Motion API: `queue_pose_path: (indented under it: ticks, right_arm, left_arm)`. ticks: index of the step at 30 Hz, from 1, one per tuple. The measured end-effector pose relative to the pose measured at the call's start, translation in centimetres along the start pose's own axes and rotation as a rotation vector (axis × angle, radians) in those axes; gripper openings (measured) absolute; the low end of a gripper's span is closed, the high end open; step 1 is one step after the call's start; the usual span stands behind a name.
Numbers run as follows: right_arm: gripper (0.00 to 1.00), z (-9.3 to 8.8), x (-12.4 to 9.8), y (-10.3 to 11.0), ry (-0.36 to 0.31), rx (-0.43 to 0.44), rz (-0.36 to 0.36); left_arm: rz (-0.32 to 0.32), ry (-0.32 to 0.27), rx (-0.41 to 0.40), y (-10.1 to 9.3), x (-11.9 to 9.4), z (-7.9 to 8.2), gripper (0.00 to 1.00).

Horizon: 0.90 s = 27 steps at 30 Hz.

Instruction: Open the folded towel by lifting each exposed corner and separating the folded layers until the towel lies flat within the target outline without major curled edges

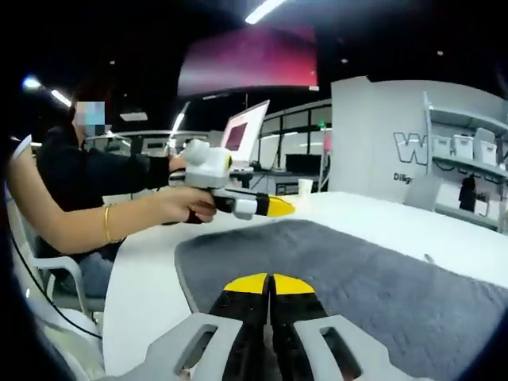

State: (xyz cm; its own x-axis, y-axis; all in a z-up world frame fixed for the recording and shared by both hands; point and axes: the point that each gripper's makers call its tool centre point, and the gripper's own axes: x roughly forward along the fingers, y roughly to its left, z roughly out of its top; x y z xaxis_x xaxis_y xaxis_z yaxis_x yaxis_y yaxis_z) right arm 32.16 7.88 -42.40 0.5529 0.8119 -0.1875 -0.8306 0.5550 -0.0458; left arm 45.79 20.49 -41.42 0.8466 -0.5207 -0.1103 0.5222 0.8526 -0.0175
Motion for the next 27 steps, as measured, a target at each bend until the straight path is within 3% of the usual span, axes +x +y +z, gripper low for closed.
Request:
queue_pose_path:
  ticks: [9, 20, 24, 27]
  right_arm:
    - [0.0, -0.5, -3.2, -0.9, -0.023, 0.004, -0.029]
    - [0.02, -2.3, -10.7, -5.9, -0.032, 0.033, -0.216]
    - [0.04, -3.0, -12.9, -7.1, -0.025, 0.033, -0.264]
    - [0.06, -3.3, -14.6, -8.1, -0.023, 0.035, -0.303]
  left_arm:
    - [-0.014, -0.03, -0.013, -2.8, -1.6, 0.8, 0.2]
    - [0.014, -0.046, 0.005, -6.2, -3.9, 0.7, 0.32]
    - [0.05, -0.061, -0.019, -7.0, -4.5, 0.6, 0.44]
    - [0.07, -0.05, 0.01, -7.5, -4.9, 0.3, 0.49]
